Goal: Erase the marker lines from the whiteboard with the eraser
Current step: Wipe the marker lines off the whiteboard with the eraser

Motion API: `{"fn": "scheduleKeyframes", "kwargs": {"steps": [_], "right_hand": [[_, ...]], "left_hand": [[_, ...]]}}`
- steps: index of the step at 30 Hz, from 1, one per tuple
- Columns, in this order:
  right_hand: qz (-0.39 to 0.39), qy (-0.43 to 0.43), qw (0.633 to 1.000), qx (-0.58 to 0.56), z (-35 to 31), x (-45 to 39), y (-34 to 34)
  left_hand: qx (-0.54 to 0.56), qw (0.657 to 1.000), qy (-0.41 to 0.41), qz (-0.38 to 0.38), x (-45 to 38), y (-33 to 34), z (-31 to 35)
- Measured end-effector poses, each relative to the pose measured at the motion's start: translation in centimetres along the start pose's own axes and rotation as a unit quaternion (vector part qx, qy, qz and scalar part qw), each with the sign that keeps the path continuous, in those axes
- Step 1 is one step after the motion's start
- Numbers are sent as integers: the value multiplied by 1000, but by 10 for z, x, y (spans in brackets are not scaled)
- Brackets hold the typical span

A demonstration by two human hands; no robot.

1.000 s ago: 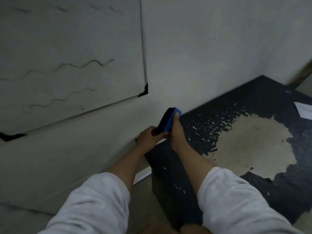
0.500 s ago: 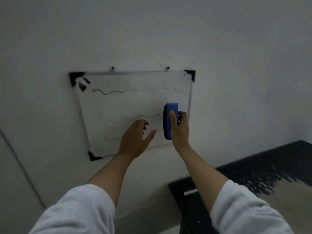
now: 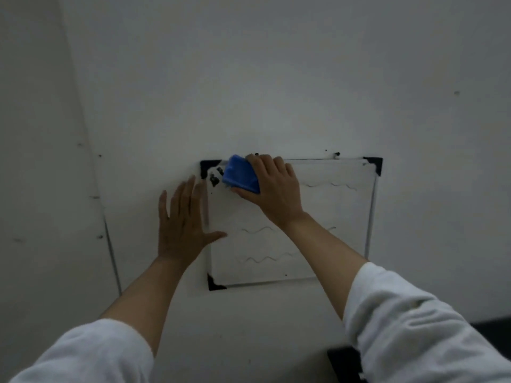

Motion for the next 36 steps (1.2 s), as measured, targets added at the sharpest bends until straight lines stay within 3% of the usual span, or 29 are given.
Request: {"fn": "scheduleKeyframes", "kwargs": {"steps": [4,8,12,14,17,19,21,24,26,27,29,32,34,36], "right_hand": [[17,-87,993,74,-20,-8,13],[6,-100,991,92,-26,18,31],[-5,-196,975,101,-32,46,41],[11,-168,980,108,-25,29,36],[48,-41,993,104,-10,-5,24],[52,-30,993,106,-12,0,26],[44,-80,991,101,-20,23,33],[0,-225,968,110,-29,60,42],[-12,-254,959,122,-22,59,41],[-6,-222,967,124,-14,52,38],[14,-79,991,110,13,36,30],[37,112,989,94,39,34,25],[35,99,989,104,31,46,28],[13,-12,995,103,15,65,35]], "left_hand": [[-45,997,14,-60,14,17,-5],[-68,995,18,-65,16,24,-6],[-71,995,27,-68,16,28,-7],[-79,994,27,-69,16,29,-8],[-79,994,26,-66,17,27,-10],[-83,994,23,-75,16,28,-10],[-84,993,21,-79,16,29,-10],[-97,992,24,-82,16,29,-7],[-100,992,30,-76,16,27,-5],[-99,992,32,-72,16,26,-4],[-101,992,32,-70,15,24,-3],[-106,991,44,-69,14,23,-2],[-110,990,59,-71,12,22,0],[-108,989,70,-74,10,21,4]]}}
Point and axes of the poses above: each hand's wrist, its own x-axis away from the middle knuckle, its own y-axis out of the palm, z = x × y, the point moved 6 cm from there along -x, towards the middle knuckle, and after that the axes turned 14 degrees about x, right-handed, at the moved point
